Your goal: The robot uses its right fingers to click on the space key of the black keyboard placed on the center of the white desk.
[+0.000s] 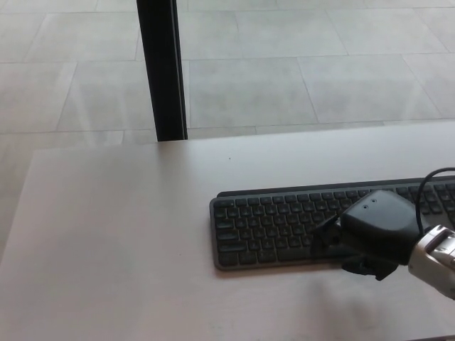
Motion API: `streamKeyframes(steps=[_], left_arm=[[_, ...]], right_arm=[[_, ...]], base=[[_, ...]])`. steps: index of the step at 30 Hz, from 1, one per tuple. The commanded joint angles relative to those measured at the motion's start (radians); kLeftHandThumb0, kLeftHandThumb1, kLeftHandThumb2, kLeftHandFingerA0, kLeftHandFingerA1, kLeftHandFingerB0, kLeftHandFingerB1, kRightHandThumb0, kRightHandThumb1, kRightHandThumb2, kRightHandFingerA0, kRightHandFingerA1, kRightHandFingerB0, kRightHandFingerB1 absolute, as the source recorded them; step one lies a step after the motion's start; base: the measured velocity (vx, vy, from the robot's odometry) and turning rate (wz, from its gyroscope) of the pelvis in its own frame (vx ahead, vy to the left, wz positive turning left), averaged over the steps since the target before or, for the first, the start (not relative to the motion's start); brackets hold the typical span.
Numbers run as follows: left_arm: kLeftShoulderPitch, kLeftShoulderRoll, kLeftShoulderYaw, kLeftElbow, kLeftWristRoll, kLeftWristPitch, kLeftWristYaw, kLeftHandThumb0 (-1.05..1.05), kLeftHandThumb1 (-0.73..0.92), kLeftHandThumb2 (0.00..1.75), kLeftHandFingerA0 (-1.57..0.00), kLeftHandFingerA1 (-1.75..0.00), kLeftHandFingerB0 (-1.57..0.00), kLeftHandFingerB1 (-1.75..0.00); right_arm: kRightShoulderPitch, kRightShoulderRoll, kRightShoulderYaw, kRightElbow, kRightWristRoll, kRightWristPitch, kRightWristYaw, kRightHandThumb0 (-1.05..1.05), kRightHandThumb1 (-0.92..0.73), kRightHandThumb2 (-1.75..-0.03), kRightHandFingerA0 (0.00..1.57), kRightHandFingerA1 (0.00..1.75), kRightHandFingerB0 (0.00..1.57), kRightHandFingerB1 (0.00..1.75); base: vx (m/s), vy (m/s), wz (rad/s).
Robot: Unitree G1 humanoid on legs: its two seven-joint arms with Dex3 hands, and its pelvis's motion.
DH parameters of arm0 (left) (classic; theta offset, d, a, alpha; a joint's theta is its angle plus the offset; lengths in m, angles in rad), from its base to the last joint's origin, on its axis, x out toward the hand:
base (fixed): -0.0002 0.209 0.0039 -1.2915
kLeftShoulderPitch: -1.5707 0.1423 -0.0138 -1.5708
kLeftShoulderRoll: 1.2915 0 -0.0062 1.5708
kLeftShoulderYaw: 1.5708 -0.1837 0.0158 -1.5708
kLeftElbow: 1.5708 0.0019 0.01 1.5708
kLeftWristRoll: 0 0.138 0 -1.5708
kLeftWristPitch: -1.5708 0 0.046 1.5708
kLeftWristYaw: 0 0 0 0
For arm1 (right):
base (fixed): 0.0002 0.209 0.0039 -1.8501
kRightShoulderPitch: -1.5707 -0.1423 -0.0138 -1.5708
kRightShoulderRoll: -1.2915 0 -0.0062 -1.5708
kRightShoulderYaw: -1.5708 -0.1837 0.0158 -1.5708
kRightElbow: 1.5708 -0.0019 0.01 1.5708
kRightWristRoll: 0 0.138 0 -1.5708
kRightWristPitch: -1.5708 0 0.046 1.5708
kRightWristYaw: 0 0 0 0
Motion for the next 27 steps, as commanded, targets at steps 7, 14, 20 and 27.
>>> streamKeyframes(steps=[7, 14, 20, 27], left_arm=[[0.018, 0.015, -0.004, 0.005, -0.018, -0.027, 0.010, -0.44, 0.39, 0.84, -0.83, -0.87, -0.72, -0.71], [0.018, 0.015, -0.006, 0.005, -0.022, -0.027, 0.004, -0.40, 0.40, 0.85, -0.82, -0.91, -0.72, -0.72], [0.020, 0.010, -0.004, 0.006, -0.030, -0.033, -0.005, -0.43, 0.39, 0.85, -0.82, -0.89, -0.73, -0.72], [0.016, 0.014, -0.013, 0.004, -0.025, -0.032, 0.003, -0.45, 0.51, 0.55, -0.97, -0.99, -0.82, -0.62]], right_arm=[[-0.011, 0.018, -0.020, 0.085, -0.037, 0.019, 0.007, -0.17, -0.52, -0.75, 0.85, 1.68, 0.74, 0.51], [-0.014, 0.034, -0.045, 0.106, -0.031, 0.021, 0.018, -0.18, -0.51, -0.75, 0.86, 1.67, 0.74, 0.51], [-0.005, 0.054, -0.024, 0.106, -0.056, 0.044, 0.027, -0.20, -0.51, -0.75, 0.84, 1.72, 0.75, 0.50], [0.009, 0.071, -0.026, 0.113, -0.041, 0.040, 0.063, -0.21, -0.59, -0.66, 0.85, 1.63, 0.71, 0.50]], base=[[0.00, 0.000, 0.00], [0.00, 0.000, 0.00], [0.00, 0.000, 0.00], [0.00, 0.000, 0.00]])
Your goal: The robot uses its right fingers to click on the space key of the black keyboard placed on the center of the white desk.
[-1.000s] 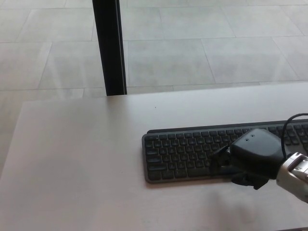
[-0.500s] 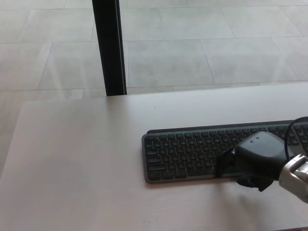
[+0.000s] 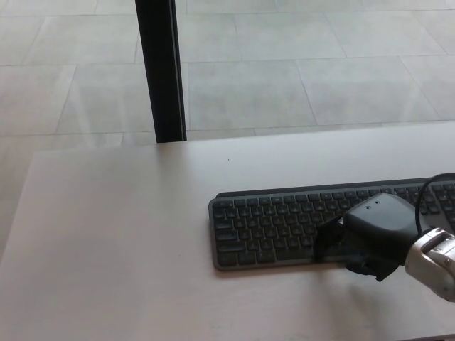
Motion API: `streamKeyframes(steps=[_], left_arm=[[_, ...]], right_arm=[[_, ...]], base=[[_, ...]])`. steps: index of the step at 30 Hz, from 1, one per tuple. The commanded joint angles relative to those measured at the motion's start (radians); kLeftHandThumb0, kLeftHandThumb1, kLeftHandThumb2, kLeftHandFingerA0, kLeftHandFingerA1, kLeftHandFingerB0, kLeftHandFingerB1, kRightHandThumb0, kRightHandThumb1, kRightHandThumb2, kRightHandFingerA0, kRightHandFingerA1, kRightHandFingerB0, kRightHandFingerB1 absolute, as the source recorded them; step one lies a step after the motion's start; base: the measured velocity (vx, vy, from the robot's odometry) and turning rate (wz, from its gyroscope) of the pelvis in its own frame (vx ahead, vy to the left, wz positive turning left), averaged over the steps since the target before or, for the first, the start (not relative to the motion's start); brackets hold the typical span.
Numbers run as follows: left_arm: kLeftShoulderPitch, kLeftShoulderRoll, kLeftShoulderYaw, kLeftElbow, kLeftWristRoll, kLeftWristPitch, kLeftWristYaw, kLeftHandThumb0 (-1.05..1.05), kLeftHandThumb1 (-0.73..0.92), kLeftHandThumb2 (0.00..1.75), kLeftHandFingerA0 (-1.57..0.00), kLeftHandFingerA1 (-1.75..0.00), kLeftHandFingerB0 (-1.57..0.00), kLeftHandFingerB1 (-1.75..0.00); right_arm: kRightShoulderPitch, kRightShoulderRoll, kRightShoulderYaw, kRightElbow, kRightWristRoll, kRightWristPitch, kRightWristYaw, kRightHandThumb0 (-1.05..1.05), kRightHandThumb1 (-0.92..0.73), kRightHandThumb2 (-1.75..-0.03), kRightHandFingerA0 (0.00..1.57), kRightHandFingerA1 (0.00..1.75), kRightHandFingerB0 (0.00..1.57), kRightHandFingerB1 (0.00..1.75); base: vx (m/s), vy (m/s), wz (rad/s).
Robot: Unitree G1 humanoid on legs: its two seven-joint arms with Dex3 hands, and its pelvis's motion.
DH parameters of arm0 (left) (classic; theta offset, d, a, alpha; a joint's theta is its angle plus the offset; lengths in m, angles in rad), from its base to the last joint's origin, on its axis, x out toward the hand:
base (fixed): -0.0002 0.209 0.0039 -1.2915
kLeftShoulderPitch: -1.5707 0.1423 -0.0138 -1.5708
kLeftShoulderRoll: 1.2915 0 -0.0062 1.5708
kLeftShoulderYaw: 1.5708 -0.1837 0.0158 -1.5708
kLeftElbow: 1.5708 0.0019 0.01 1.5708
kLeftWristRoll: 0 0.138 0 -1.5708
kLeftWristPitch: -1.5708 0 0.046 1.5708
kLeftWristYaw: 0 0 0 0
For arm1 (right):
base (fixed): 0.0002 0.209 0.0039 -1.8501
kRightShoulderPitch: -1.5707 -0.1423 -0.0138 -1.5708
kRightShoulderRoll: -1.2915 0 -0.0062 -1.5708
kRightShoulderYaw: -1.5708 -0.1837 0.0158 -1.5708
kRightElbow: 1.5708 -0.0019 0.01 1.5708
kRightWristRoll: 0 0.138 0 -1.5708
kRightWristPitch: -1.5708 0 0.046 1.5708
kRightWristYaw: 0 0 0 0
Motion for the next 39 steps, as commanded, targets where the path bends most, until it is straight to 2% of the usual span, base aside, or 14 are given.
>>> streamKeyframes(steps=[1, 9, 14, 17, 18, 19, 24, 25, 26, 28, 30, 31, 34, 39], left_arm=[[0.004, 0.015, -0.011, 0.002, -0.002, -0.025, 0.003, -0.42, 0.51, 0.55, -0.90, -0.99, -0.81, -0.63], [0.001, 0.014, 0.003, 0.003, -0.021, -0.029, -0.009, -0.44, 0.51, 0.55, -0.86, -0.93, -0.79, -0.62], [0.004, 0.014, 0.005, 0.000, -0.022, -0.031, -0.015, -0.43, 0.50, 0.54, -0.90, -0.96, -0.79, -0.61], [0.001, 0.015, 0.013, 0.000, -0.030, -0.024, -0.013, -0.42, 0.50, 0.54, -0.84, -0.90, -0.76, -0.61], [-0.001, 0.015, 0.013, 0.002, -0.028, -0.026, -0.010, -0.43, 0.39, 0.84, -0.82, -0.89, -0.70, -0.71], [-0.002, 0.015, 0.011, 0.003, -0.025, -0.028, -0.007, -0.43, 0.50, 0.54, -0.89, -0.92, -0.78, -0.61], [0.000, 0.013, 0.007, 0.002, -0.020, -0.037, -0.008, -0.44, 0.50, 0.55, -0.86, -0.91, -0.79, -0.61], [0.001, 0.012, 0.010, 0.000, -0.025, -0.038, -0.014, -0.44, 0.39, 0.85, -0.82, -0.90, -0.72, -0.72], [0.000, 0.012, 0.010, 0.001, -0.025, -0.037, -0.010, -0.44, 0.49, 0.54, -0.82, -0.88, -0.79, -0.61], [0.000, 0.012, 0.009, 0.001, -0.025, -0.036, -0.007, -0.43, 0.49, 0.55, -0.82, -0.89, -0.79, -0.61], [0.001, 0.016, 0.001, 0.002, -0.019, -0.034, -0.006, -0.46, 0.50, 0.55, -0.86, -0.91, -0.79, -0.61], [0.003, 0.016, -0.002, 0.002, -0.016, -0.039, -0.007, -0.48, 0.39, 0.85, -0.83, -0.90, -0.75, -0.72], [0.002, 0.016, 0.006, 0.002, -0.027, -0.034, -0.009, -0.46, 0.39, 0.84, -0.82, -0.88, -0.73, -0.72], [0.010, 0.017, -0.002, 0.003, -0.021, -0.042, -0.006, -0.48, 0.38, 0.84, -0.81, -0.86, -0.75, -0.72]], right_arm=[[0.020, 0.009, 0.017, 0.016, -0.016, -0.003, 0.042, -0.23, -0.62, -0.65, 0.86, 1.61, 0.70, 0.51], [0.035, 0.005, 0.024, 0.014, -0.014, 0.002, 0.071, -0.21, -0.63, -0.65, 0.81, 1.54, 0.68, 0.50], [0.037, 0.002, 0.025, 0.041, -0.024, 0.012, 0.034, -0.20, -0.63, -0.67, 0.84, 1.56, 0.68, 0.52], [0.031, -0.008, 0.022, 0.056, -0.023, 0.019, 0.042, -0.20, -0.64, -0.67, 0.81, 1.61, 0.68, 0.50], [0.029, -0.013, 0.024, 0.055, -0.027, 0.016, 0.040, -0.20, -0.63, -0.66, 0.81, 1.62, 0.68, 0.50], [0.028, -0.015, 0.023, 0.054, -0.026, 0.017, 0.042, -0.20, -0.63, -0.64, 0.81, 1.62, 0.69, 0.49], [0.026, -0.014, 0.022, 0.054, -0.026, 0.009, 0.025, -0.20, -0.62, -0.66, 0.83, 1.66, 0.71, 0.49], [0.026, -0.013, 0.020, 0.049, -0.025, 0.012, 0.029, -0.21, -0.61, -0.68, 0.83, 1.68, 0.71, 0.49], [0.022, -0.015, 0.013, 0.025, -0.017, 0.015, 0.045, -0.20, -0.57, -0.72, 0.83, 1.71, 0.72, 0.49], [0.022, -0.018, 0.001, 0.008, -0.004, 0.007, 0.050, -0.19, -0.52, -0.78, 0.84, 1.74, 0.73, 0.51], [-0.001, -0.030, -0.073, -0.040, 0.088, -0.004, 0.121, -0.20, -0.62, -0.69, 0.78, 1.65, 0.67, 0.46], [-0.015, -0.036, -0.103, -0.058, 0.115, 0.001, 0.145, -0.21, -0.62, -0.67, 0.78, 1.62, 0.67, 0.46], [-0.043, -0.037, -0.242, -0.133, 0.245, 0.043, 0.222, -0.20, -0.61, -0.65, 0.82, 1.66, 0.67, 0.45], [-0.098, -0.050, -0.455, -0.149, 0.465, 0.021, 0.270, -0.12, -0.58, -0.67, 0.80, 1.68, 0.71, 0.46]], base=[[0.00, 0.000, 0.00], [0.00, 0.000, 0.00], [0.00, 0.000, 0.00], [0.00, 0.000, 0.00], [0.00, 0.000, 0.00], [0.00, 0.000, 0.00], [0.00, 0.000, 0.00], [0.00, 0.000, 0.00], [0.00, 0.000, 0.00], [0.00, 0.000, 0.00], [0.00, 0.000, 0.00], [0.00, 0.000, 0.00], [0.00, 0.000, 0.00], [0.00, 0.000, 0.00]])
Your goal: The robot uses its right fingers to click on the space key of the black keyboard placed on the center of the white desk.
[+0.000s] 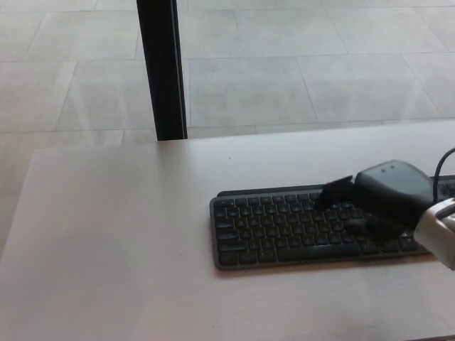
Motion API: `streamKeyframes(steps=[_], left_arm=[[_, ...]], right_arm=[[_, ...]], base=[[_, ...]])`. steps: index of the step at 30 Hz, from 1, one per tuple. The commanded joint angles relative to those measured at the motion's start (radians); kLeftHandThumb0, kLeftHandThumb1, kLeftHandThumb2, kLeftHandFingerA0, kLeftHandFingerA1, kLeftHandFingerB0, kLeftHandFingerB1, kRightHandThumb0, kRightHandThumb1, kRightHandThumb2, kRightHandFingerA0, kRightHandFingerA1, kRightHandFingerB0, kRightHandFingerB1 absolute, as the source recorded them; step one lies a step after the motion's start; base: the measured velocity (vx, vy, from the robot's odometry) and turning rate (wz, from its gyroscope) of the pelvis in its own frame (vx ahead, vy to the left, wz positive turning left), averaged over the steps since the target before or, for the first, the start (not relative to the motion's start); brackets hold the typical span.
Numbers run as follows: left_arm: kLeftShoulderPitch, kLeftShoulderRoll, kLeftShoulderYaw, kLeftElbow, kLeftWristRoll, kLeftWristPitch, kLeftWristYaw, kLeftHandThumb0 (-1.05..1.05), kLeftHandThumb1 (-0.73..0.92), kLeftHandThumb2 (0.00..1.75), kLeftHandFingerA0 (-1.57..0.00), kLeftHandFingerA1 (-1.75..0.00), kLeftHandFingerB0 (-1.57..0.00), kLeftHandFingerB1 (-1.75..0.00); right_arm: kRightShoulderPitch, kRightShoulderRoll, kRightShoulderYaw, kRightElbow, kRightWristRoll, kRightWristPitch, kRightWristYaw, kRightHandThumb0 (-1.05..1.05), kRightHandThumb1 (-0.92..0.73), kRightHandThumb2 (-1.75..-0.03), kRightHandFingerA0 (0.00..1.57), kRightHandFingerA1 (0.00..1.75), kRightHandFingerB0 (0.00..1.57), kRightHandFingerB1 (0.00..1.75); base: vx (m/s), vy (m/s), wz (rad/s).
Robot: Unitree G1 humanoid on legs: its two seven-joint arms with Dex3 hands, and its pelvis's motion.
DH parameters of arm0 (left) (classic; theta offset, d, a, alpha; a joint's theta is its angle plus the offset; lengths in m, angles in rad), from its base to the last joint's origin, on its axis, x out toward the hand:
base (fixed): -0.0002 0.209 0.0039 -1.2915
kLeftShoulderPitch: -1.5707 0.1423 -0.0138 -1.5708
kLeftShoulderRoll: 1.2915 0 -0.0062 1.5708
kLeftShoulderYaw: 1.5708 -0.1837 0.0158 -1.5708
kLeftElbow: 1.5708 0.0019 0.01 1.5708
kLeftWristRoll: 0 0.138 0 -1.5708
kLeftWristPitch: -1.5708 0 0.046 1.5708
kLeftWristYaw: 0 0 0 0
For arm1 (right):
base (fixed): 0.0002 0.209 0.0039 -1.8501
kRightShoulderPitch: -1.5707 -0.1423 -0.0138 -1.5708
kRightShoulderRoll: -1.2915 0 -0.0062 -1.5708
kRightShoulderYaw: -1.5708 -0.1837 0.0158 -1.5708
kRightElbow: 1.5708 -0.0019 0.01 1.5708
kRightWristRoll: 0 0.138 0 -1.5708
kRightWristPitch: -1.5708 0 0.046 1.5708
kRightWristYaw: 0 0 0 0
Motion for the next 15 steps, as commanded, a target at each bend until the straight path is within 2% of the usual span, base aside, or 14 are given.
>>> streamKeyframes(steps=[1, 2, 3, 5, 6, 8, 9, 10, 11, 12, 13, 15], left_arm=[[0.012, 0.017, -0.003, 0.003, -0.004, -0.040, 0.002, -0.47, 0.39, 0.84, -0.82, -0.88, -0.72, -0.71], [0.011, 0.017, 0.001, 0.003, -0.009, -0.038, -0.002, -0.47, 0.39, 0.84, -0.82, -0.88, -0.72, -0.71], [0.011, 0.017, 0.003, 0.004, -0.011, -0.037, -0.001, -0.46, 0.49, 0.54, -0.87, -0.89, -0.77, -0.60], [0.010, 0.020, -0.005, 0.002, -0.003, -0.034, 0.006, -0.47, 0.49, 0.55, -0.89, -0.91, -0.79, -0.60], [0.010, 0.020, -0.006, 0.003, -0.002, -0.033, 0.006, -0.47, 0.39, 0.84, -0.82, -0.89, -0.72, -0.71], [0.012, 0.019, -0.001, 0.001, -0.008, -0.033, -0.003, -0.47, 0.40, 0.85, -0.81, -0.88, -0.73, -0.72], [0.011, 0.019, -0.003, 0.001, -0.007, -0.033, -0.003, -0.44, 0.50, 0.54, -0.81, -0.88, -0.78, -0.62], [0.010, 0.018, 0.002, 0.001, -0.013, -0.034, -0.006, -0.44, 0.50, 0.54, -0.81, -0.88, -0.78, -0.62], [0.010, 0.018, 0.000, 0.001, -0.010, -0.034, -0.002, -0.45, 0.50, 0.55, -0.81, -0.86, -0.80, -0.62], [0.010, 0.018, 0.000, 0.001, -0.010, -0.034, -0.001, -0.45, 0.50, 0.55, -0.81, -0.86, -0.80, -0.62], [0.011, 0.016, 0.002, 0.001, -0.012, -0.037, -0.004, -0.44, 0.50, 0.55, -0.82, -0.86, -0.79, -0.62], [0.010, 0.017, 0.001, 0.002, -0.012, -0.033, -0.004, -0.44, 0.50, 0.55, -0.82, -0.84, -0.78, -0.61]], right_arm=[[-0.085, -0.052, -0.284, -0.065, 0.384, 0.028, 0.182, -0.09, -0.59, -0.64, 0.84, 1.64, 0.72, 0.47], [-0.091, -0.057, -0.306, -0.070, 0.396, 0.036, 0.190, -0.09, -0.59, -0.64, 0.84, 1.64, 0.72, 0.47], [-0.094, -0.057, -0.324, -0.070, 0.405, 0.041, 0.192, -0.15, -0.54, -0.65, 0.82, 1.69, 0.73, 0.45], [-0.103, -0.086, -0.397, -0.058, 0.454, 0.044, 0.186, -0.15, -0.55, -0.71, 0.83, 1.75, 0.72, 0.45], [-0.100, -0.100, -0.436, -0.063, 0.469, 0.068, 0.182, -0.13, -0.54, -0.70, 0.84, 1.75, 0.72, 0.44], [-0.095, -0.127, -0.517, -0.011, 0.511, 0.077, 0.169, -0.07, -0.58, -0.59, 0.79, 1.75, 0.66, 0.42], [-0.082, -0.141, -0.564, 0.008, 0.536, 0.075, 0.149, -0.08, -0.55, -0.58, 0.83, 1.67, 0.67, 0.45], [-0.067, -0.148, -0.611, 0.015, 0.561, 0.079, 0.131, -0.08, -0.55, -0.58, 0.83, 1.67, 0.67, 0.45], [-0.043, -0.156, -0.646, -0.006, 0.592, 0.090, 0.147, -0.11, -0.58, -0.65, 0.92, 1.56, 0.68, 0.54], [-0.040, -0.155, -0.655, -0.010, 0.592, 0.092, 0.152, -0.11, -0.58, -0.65, 0.92, 1.56, 0.68, 0.54], [0.013, -0.165, -0.734, -0.037, 0.626, 0.122, 0.110, -0.25, -0.56, -0.58, 0.99, 1.32, 0.65, 0.45], [0.064, -0.170, -0.804, -0.082, 0.647, 0.159, 0.093, -0.31, -0.59, -0.57, 1.01, 1.15, 0.59, 0.43]], base=[[0.00, 0.000, 0.00], [0.00, 0.000, 0.00], [0.00, 0.000, 0.00], [0.00, 0.000, 0.00], [0.00, 0.000, 0.00], [0.00, 0.000, 0.00], [0.00, 0.000, 0.00], [0.00, 0.000, 0.00], [0.00, 0.000, 0.00], [0.00, 0.000, 0.00], [0.00, 0.000, 0.00], [0.00, 0.000, 0.00]])
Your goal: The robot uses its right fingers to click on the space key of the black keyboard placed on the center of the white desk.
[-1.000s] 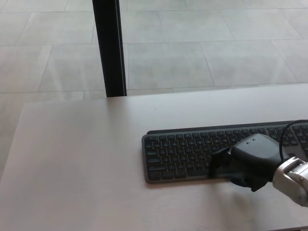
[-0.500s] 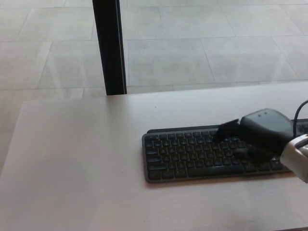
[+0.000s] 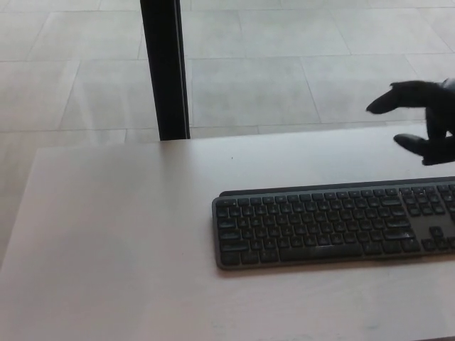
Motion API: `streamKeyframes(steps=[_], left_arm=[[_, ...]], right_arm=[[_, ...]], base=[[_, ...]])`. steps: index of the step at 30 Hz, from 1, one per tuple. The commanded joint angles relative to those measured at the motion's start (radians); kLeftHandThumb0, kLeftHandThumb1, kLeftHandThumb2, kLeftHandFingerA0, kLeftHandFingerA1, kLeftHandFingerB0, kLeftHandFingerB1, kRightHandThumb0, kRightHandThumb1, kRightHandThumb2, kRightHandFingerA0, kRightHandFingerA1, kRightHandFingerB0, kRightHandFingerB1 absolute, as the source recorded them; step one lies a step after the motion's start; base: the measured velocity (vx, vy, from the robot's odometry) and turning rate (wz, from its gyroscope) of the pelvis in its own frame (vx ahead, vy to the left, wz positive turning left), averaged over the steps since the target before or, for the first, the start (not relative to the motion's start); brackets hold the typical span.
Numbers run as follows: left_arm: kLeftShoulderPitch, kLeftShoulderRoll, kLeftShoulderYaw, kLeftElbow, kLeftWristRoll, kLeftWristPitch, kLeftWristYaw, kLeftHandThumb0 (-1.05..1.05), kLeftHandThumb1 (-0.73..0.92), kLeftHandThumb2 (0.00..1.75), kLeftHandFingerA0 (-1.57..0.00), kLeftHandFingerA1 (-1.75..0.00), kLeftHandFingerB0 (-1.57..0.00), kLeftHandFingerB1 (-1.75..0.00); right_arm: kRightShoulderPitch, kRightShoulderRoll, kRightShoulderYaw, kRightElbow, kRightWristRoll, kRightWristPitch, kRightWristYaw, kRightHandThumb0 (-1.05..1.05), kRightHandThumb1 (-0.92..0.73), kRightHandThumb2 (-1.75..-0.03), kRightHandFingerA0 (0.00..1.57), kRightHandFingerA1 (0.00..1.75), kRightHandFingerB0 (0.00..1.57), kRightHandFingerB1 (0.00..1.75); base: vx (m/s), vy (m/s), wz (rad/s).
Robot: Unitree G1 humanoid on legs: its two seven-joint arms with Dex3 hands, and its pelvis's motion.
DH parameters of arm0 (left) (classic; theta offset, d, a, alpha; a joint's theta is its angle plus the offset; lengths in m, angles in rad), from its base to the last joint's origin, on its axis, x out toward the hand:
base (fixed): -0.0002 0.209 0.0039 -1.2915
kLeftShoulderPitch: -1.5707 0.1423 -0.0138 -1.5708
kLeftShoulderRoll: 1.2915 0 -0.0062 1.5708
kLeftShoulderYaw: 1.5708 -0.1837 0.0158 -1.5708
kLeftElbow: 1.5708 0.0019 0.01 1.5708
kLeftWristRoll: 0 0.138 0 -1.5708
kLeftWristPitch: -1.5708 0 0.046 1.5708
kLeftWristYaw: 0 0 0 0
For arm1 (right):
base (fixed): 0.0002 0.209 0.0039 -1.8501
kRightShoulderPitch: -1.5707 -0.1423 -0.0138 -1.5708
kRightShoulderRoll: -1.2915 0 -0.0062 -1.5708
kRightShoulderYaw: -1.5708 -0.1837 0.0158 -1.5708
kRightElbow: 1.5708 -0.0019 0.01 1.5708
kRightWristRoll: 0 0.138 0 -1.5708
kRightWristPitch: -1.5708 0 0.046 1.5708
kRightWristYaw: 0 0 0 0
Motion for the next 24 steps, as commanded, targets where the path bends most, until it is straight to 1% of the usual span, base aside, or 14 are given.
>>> streamKeyframes(steps=[1, 4, 5, 7, 8, 9, 10, 13, 14, 15, 16, 22, 23, 24], left_arm=[[0.011, 0.017, -0.003, 0.002, -0.005, -0.033, -0.002, -0.44, 0.51, 0.55, -0.81, -0.82, -0.77, -0.61], [0.010, 0.017, -0.005, 0.003, -0.003, -0.030, 0.002, -0.44, 0.51, 0.55, -0.81, -0.82, -0.79, -0.61], [0.010, 0.016, -0.002, 0.003, -0.006, -0.030, 0.002, -0.44, 0.50, 0.55, -0.84, -0.86, -0.77, -0.61], [0.010, 0.015, -0.002, 0.003, -0.006, -0.031, 0.004, -0.45, 0.50, 0.55, -0.83, -0.85, -0.78, -0.61], [0.011, 0.016, -0.004, 0.003, -0.004, -0.031, 0.005, -0.46, 0.39, 0.85, -0.81, -0.87, -0.73, -0.72], [0.011, 0.017, -0.006, 0.004, -0.001, -0.031, 0.007, -0.45, 0.50, 0.55, -0.83, -0.86, -0.77, -0.60], [0.011, 0.018, -0.008, 0.005, 0.001, -0.029, 0.008, -0.46, 0.40, 0.85, -0.81, -0.87, -0.73, -0.72], [0.011, 0.020, -0.006, 0.005, -0.001, -0.032, 0.007, -0.44, 0.50, 0.55, -0.82, -0.86, -0.77, -0.61], [0.012, 0.022, -0.012, 0.004, 0.005, -0.032, 0.011, -0.46, 0.40, 0.85, -0.82, -0.88, -0.73, -0.72], [0.012, 0.022, -0.012, 0.004, 0.006, -0.031, 0.011, -0.46, 0.40, 0.85, -0.82, -0.88, -0.73, -0.72], [0.009, 0.020, -0.004, 0.005, -0.004, -0.033, 0.006, -0.43, 0.50, 0.55, -0.84, -0.85, -0.78, -0.62], [0.013, 0.027, -0.007, 0.002, -0.003, -0.027, 0.005, -0.48, 0.51, 0.55, -0.81, -0.83, -0.77, -0.60], [0.011, 0.027, -0.007, 0.001, -0.004, -0.023, 0.006, -0.47, 0.51, 0.55, -0.82, -0.84, -0.76, -0.60], [0.011, 0.027, -0.006, 0.001, -0.004, -0.023, 0.006, -0.47, 0.51, 0.55, -0.82, -0.84, -0.76, -0.60]], right_arm=[[0.130, -0.110, -0.500, -0.081, 0.480, 0.197, 0.013, -0.34, -0.60, -0.57, 1.01, 1.06, 0.57, 0.42], [0.191, -0.086, -0.666, -0.093, 0.547, 0.297, -0.061, -0.40, -0.58, -0.57, 0.94, 0.65, 0.55, 0.43], [0.203, -0.073, -0.714, -0.093, 0.576, 0.309, -0.084, -0.47, -0.47, -0.86, 0.85, 0.73, 0.51, 0.59], [0.209, -0.061, -0.762, -0.089, 0.603, 0.321, -0.101, -0.50, -0.49, -0.87, 0.87, 0.73, 0.52, 0.60], [0.222, -0.055, -0.795, -0.087, 0.606, 0.328, -0.125, -0.46, -0.60, -0.59, 0.94, 0.59, 0.57, 0.45], [0.240, -0.050, -0.830, -0.082, 0.605, 0.326, -0.153, -0.46, -0.63, -0.58, 0.94, 0.61, 0.59, 0.47], [0.254, -0.038, -0.871, -0.076, 0.630, 0.320, -0.169, -0.45, -0.62, -0.59, 0.94, 0.60, 0.62, 0.47], [0.274, 0.002, -0.989, -0.078, 0.692, 0.376, -0.234, -0.54, -0.59, -0.59, 1.00, 0.59, 0.69, 0.49], [0.292, 0.018, -1.043, -0.046, 0.723, 0.363, -0.279, -0.55, -0.59, -0.59, 0.95, 0.59, 0.67, 0.50], [0.292, 0.023, -1.053, -0.045, 0.724, 0.364, -0.282, -0.55, -0.59, -0.59, 0.95, 0.59, 0.67, 0.50], [0.296, 0.032, -1.089, -0.035, 0.756, 0.375, -0.283, -0.54, -0.61, -0.59, 0.94, 0.61, 0.64, 0.49], [0.297, 0.074, -1.288, 0.093, 0.893, 0.352, -0.398, -0.49, -0.67, -0.59, 0.77, 0.57, 0.85, 0.80], [0.305, 0.074, -1.311, 0.125, 0.902, 0.346, -0.399, -0.49, -0.53, -0.97, 0.73, 0.73, 0.80, 0.85], [0.304, 0.075, -1.321, 0.129, 0.901, 0.348, -0.397, -0.49, -0.53, -0.97, 0.73, 0.73, 0.80, 0.85]], base=[[0.00, 0.000, 0.00], [0.00, 0.000, 0.00], [0.00, 0.000, 0.00], [0.00, 0.000, 0.00], [0.00, 0.000, 0.00], [0.00, 0.000, 0.00], [0.00, 0.000, 0.00], [0.00, 0.000, 0.00], [0.00, 0.000, 0.00], [0.00, 0.000, 0.00], [0.00, 0.000, 0.00], [0.00, 0.000, 0.00], [0.00, 0.000, 0.00], [0.00, 0.000, 0.00]])
